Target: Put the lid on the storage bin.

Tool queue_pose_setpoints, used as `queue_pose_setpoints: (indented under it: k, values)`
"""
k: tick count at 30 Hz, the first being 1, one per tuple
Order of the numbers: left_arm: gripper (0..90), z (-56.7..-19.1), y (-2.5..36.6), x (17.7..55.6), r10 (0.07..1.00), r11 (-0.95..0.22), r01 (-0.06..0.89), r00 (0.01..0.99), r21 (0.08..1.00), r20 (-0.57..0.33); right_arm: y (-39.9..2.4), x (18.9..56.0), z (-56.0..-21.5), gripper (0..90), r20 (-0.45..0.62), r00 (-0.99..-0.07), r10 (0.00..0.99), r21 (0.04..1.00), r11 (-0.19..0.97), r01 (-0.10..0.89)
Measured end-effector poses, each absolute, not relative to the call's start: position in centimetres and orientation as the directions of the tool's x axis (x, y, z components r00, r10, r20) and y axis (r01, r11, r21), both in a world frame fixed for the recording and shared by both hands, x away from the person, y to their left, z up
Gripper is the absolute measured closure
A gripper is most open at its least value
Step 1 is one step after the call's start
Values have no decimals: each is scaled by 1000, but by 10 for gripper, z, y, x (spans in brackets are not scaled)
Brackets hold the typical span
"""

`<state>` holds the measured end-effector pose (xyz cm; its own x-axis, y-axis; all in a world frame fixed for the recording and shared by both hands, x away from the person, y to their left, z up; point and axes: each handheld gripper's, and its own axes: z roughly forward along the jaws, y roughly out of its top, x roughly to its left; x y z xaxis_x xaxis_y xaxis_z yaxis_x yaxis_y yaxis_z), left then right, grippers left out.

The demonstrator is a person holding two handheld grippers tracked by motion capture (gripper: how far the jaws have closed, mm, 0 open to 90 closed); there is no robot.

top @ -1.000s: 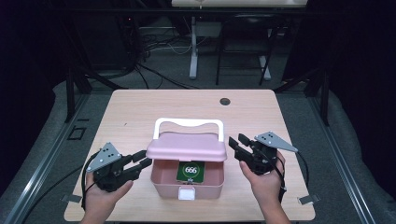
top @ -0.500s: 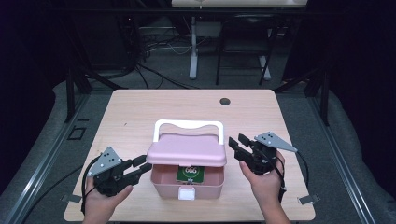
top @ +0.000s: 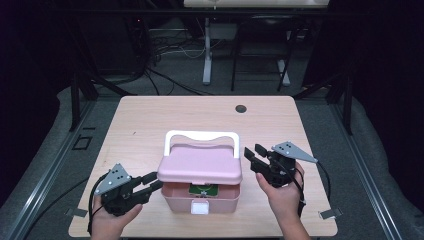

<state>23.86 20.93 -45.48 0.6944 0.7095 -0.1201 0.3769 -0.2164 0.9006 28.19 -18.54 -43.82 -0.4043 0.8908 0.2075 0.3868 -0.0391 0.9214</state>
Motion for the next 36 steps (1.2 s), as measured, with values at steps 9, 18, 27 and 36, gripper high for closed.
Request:
queue_pose_setpoints:
  k: [9, 18, 27, 36]
  values:
    - [660, -462, 210, 236, 708, -218, 389, 694, 895, -129, -185, 282, -439, 573, 210, -410, 888, 920, -38, 389]
    - [654, -467, 212, 234, 708, -225, 403, 693, 887, -136, -184, 282, -440, 572, 213, -410, 887, 918, -38, 395]
    - [654, -472, 213, 233, 705, -232, 414, 695, 880, -140, -183, 283, -442, 571, 213, -411, 886, 917, -36, 397]
    - [667, -477, 214, 231, 701, -247, 432, 697, 868, -148, -183, 283, -443, 571, 214, -412, 886, 916, -35, 401]
